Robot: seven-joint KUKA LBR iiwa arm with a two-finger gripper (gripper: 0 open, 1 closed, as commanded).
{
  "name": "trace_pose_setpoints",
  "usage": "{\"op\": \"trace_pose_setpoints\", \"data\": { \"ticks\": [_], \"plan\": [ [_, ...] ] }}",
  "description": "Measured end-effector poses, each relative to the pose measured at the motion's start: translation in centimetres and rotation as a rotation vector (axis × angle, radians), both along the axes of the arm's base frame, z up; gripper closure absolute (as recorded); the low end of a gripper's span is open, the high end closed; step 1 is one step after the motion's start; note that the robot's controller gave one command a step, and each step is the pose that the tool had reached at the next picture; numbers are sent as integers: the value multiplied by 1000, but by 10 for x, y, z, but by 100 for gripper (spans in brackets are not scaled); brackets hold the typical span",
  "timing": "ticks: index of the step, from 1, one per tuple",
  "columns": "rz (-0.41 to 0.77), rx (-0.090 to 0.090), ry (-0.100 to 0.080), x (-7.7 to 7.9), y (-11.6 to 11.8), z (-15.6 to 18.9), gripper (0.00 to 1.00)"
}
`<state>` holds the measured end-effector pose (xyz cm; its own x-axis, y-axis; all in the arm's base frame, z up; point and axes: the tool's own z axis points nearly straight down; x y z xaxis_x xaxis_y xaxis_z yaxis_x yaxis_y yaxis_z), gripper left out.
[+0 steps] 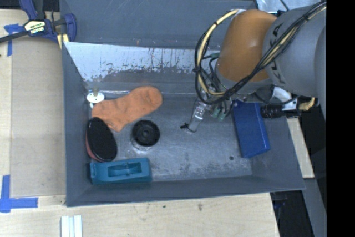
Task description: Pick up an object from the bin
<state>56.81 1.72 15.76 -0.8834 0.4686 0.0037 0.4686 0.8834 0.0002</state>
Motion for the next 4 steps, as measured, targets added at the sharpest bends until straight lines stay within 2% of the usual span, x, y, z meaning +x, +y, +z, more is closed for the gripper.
{"op": "trace_pose_setpoints", "data": {
  "ticks": [1, 2, 3, 4],
  "plan": [
    [50, -5, -9, 16, 16, -10, 0],
    [311, -1, -9, 30, 47, -27, 0],
    [326, -2, -6, 28, 77, -47, 0],
    [52, -2, -5, 14, 85, -58, 0]
  ]
}}
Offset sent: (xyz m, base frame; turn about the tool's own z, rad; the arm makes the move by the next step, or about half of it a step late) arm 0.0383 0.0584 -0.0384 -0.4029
